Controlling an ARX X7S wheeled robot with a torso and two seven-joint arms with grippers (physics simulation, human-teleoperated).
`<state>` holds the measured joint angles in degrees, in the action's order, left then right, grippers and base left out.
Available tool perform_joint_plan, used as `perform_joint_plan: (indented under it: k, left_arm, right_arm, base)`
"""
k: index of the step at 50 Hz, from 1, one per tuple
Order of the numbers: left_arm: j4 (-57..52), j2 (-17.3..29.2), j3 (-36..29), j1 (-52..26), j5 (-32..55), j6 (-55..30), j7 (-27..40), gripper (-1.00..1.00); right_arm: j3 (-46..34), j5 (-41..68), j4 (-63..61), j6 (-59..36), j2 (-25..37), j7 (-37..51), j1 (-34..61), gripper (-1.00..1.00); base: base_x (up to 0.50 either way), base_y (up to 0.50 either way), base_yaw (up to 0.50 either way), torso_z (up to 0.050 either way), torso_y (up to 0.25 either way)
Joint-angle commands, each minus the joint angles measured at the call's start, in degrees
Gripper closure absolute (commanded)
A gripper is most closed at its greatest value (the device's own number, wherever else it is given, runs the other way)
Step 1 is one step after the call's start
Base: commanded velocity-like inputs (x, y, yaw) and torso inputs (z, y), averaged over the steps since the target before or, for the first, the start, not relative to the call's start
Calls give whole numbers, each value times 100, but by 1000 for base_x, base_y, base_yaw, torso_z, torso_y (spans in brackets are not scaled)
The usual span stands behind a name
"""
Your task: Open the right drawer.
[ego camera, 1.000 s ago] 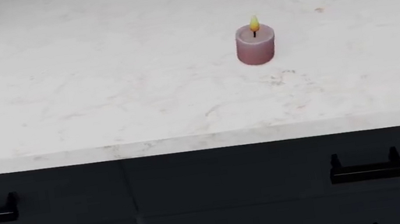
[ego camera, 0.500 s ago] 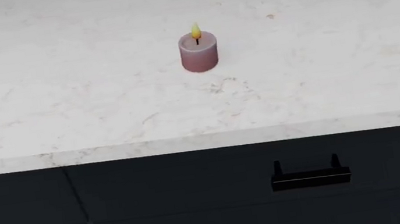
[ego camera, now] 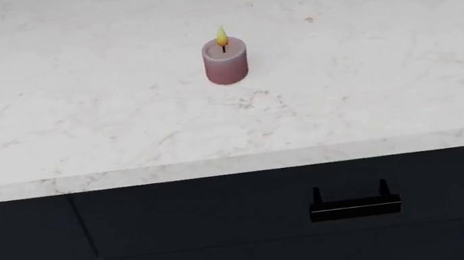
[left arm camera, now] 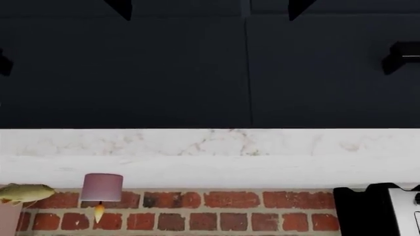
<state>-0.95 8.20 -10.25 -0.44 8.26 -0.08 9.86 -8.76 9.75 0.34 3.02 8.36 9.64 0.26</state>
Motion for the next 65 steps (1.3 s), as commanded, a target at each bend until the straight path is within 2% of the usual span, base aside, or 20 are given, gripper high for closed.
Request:
perform_joint_plan:
  k: [1,11,60,61,65]
  left_arm:
    - [-26,57,-61,20,60,137,-17,-100]
    - [-26,147,-222,42,-115,155,9,-100]
    - [0,275,-356,26,40,230,137,-100]
    - [-2,251,-301,33,282,251,25,-100]
    - [-67,273,-343,48,168,250,103,-100]
  right_arm:
    - [-53,12,-17,-4,43,64,-2,-100]
    - [-93,52,-15,13,70,90,-4,-100]
    - [-251,193,-11,49,198,244,26,-100]
    - [-254,194,8,70,199,241,29,-100]
    - [-270,234,-62,72,220,225,7,-100]
  base:
    - [0,0,0,0,0]
    - [0,0,0,0,-22]
    - [-1,0,0,0,-207]
    - [0,0,0,0,0]
    - [-3,0,0,0,0]
